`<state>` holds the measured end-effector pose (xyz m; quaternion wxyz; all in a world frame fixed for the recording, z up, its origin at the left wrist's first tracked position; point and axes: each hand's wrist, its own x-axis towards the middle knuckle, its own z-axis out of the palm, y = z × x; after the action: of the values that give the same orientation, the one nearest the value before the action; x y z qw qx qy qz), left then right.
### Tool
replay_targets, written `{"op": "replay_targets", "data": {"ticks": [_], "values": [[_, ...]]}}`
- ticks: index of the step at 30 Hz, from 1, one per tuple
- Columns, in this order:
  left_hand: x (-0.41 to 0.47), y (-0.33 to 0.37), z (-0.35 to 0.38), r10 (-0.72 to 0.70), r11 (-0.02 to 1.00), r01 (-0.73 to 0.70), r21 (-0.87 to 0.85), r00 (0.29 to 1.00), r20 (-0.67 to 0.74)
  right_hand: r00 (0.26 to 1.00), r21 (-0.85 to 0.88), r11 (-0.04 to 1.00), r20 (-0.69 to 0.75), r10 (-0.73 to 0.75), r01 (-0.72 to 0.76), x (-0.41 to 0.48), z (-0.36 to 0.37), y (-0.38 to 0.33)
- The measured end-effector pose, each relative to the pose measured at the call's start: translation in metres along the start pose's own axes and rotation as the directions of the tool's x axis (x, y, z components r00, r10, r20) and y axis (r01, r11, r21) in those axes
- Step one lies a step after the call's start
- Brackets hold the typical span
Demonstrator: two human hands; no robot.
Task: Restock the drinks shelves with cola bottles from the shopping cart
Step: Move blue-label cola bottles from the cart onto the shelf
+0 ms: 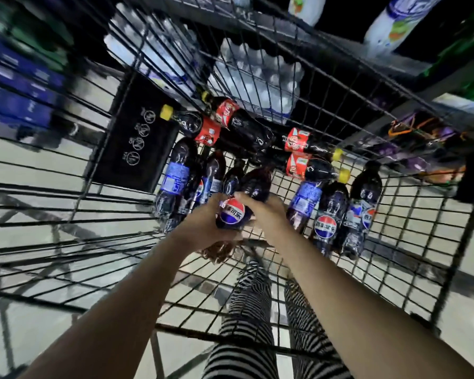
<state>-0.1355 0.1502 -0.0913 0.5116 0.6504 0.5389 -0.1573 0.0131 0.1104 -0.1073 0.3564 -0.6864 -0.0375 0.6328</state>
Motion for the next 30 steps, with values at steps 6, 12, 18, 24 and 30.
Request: {"op": "replay_targets", "data": {"ticks": [6,12,18,24,30], "values": [[0.025,0.004,-0.011,-0.061,0.982,0.063,-0.180,0.998,0.014,0.993,-0.133,0.984,-0.008,-0.118,0.116,0.010,-0.037,-0.008],[0.089,-0.005,0.002,-0.152,0.972,0.119,-0.202,0.976,-0.153,0.994,-0.132,0.985,0.031,-0.108,0.111,0.016,-0.064,0.000],[0.127,-0.002,0.018,-0.024,0.974,0.073,0.216,0.975,-0.222,0.994,-0.116,0.988,-0.019,-0.105,0.102,0.027,-0.067,0.017],[0.131,0.000,0.027,-0.045,0.882,0.125,0.454,0.982,-0.184,0.998,-0.068,0.996,-0.014,-0.056,0.055,0.024,-0.068,0.027],[0.131,-0.006,0.030,-0.020,0.939,0.074,0.337,0.986,-0.163,0.999,-0.086,0.995,-0.020,-0.049,0.048,0.022,-0.069,0.023]]}}
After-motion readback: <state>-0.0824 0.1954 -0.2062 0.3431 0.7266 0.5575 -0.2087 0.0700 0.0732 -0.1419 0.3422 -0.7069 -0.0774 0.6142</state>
